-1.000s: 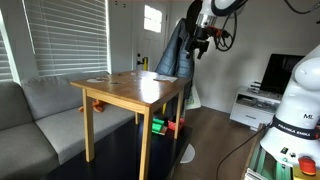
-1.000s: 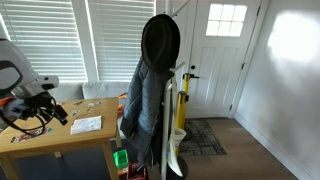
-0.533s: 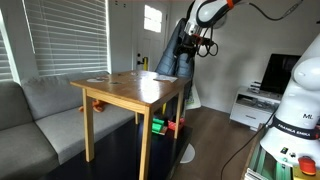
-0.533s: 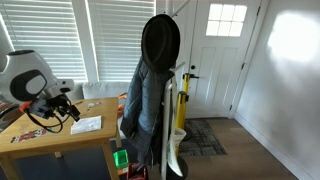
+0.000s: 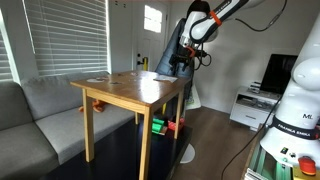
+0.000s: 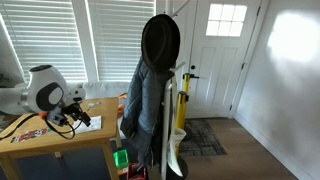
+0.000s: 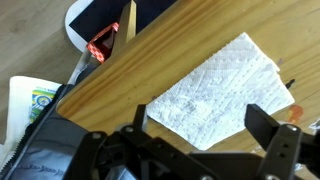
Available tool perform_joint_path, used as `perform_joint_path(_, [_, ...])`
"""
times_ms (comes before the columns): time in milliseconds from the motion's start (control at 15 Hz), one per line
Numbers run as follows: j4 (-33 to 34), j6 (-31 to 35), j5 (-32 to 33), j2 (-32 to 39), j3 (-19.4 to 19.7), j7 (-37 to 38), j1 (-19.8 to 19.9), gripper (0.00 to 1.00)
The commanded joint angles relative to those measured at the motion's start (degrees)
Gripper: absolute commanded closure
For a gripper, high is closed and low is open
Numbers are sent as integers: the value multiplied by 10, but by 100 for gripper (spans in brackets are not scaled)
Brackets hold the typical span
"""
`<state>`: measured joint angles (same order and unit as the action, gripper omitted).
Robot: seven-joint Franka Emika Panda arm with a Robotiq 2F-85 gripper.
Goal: Use the white napkin to wipe the table.
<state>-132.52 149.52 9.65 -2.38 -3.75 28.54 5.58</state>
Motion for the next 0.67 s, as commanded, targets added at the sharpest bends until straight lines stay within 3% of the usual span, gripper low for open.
perform_joint_path(0, [20, 37, 80, 41, 13, 54, -13, 0])
perform_joint_path(600, [48, 99, 106, 104, 41, 83, -63, 0])
